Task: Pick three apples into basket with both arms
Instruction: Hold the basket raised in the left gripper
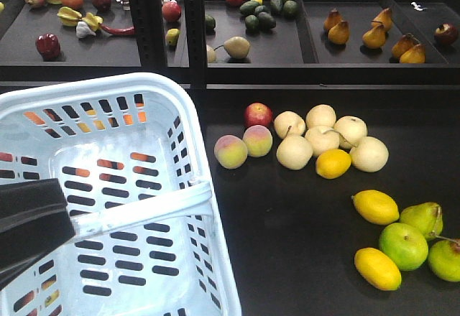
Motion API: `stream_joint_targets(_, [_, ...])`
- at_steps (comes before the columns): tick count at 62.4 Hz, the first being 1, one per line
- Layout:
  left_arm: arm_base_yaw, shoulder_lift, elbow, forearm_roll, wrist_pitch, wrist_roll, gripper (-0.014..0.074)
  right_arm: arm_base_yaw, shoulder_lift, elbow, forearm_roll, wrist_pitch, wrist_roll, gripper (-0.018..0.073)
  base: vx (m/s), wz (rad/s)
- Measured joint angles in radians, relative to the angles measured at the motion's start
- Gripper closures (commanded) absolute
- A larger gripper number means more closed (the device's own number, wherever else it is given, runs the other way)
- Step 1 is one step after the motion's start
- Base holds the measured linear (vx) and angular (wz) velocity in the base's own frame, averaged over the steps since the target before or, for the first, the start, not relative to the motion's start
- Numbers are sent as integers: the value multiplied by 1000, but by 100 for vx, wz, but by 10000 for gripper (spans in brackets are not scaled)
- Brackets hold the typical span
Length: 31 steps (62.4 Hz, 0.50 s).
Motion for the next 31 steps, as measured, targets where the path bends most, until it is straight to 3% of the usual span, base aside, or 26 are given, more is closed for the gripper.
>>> stream_joint_targets(31, [0, 0, 0, 0, 0, 0, 603, 0, 0, 0, 0, 0, 0, 564, 0, 0])
